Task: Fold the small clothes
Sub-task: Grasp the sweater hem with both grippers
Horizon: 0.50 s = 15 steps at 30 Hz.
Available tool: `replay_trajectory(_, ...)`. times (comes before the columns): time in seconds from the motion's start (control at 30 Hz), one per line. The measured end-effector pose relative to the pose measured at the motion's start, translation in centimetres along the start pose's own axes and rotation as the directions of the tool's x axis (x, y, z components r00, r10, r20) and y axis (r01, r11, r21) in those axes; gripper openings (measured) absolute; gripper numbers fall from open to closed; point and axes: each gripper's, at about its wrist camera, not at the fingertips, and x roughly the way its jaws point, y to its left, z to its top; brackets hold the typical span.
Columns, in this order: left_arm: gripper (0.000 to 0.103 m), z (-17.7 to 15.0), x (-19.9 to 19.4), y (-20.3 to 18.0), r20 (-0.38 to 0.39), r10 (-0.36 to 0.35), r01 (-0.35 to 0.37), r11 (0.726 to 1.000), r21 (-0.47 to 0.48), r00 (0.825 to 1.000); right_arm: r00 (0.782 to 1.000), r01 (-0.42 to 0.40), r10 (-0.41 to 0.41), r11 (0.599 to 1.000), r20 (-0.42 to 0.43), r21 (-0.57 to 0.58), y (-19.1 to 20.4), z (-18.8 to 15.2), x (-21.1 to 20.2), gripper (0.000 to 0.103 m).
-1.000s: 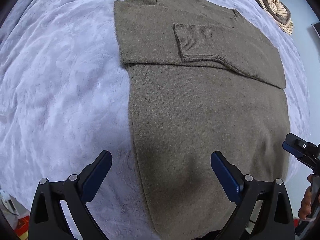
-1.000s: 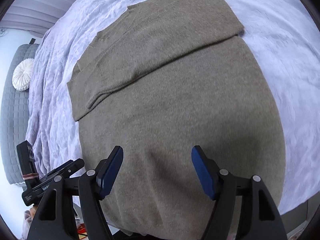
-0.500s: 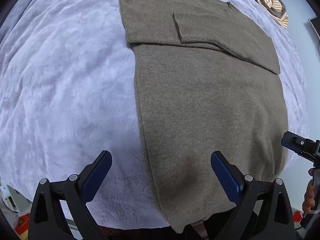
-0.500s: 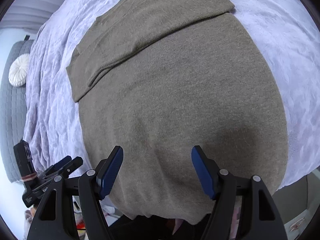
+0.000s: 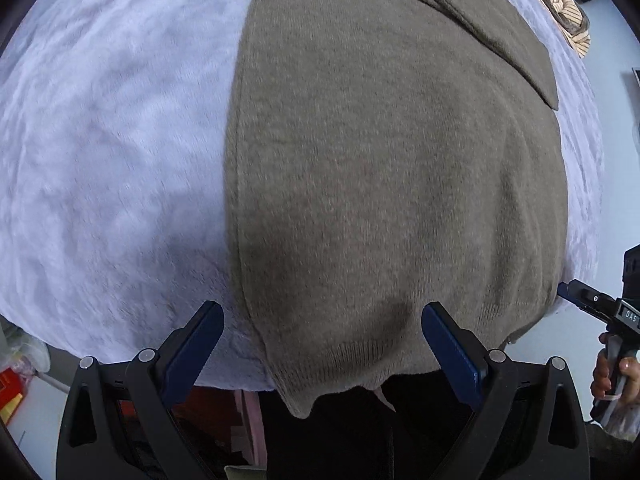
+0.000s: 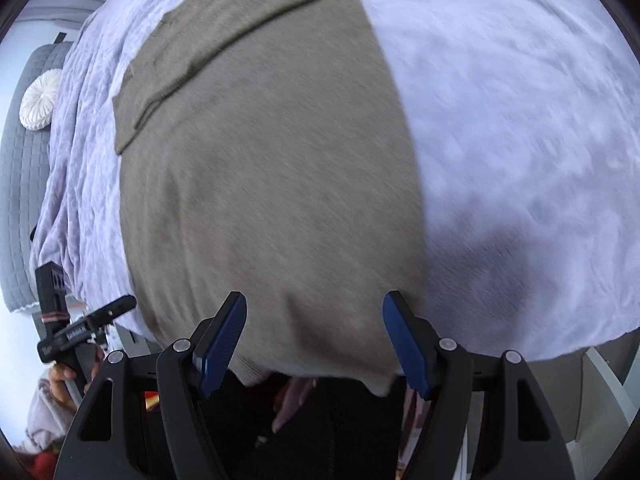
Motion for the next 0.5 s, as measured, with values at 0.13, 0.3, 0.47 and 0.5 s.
replay_trajectory(0.13,0.099,-1.6,1.7,-0.2,-0.036,-0.039,0.039,0.999,-0.003,0.999,0.997,-0.056,0.055,0.998,-0.062,-0.017,-2.0,-1.6,1.2,0.074)
replay_trajectory(0.3,0.099,-2.2,2.3,-1.0,-0.036,-0.039,0.04,0.999,0.01,0.999,0.984,-0.158,0.158,0.987,-0.077,0.006,-3.3,-2.3,3.2,0.074)
replay_trajectory(0.47,0.016,-2.3,2.6,-3.2,-0.055,-0.046,0.048,0.998,0.031,0.997,0.971,-0.216,0.219,0.976,-0.1,0.039,-3.4,-2.7,4.0,0.009)
replay_trajectory(0.5,0.015,-2.4,2.2,-3.1,-0.049,-0.094,0.094,0.996,0.005,0.994,0.965,-0.241,0.244,0.97,-0.094,0.041,-3.4,-2.7,3.7,0.01)
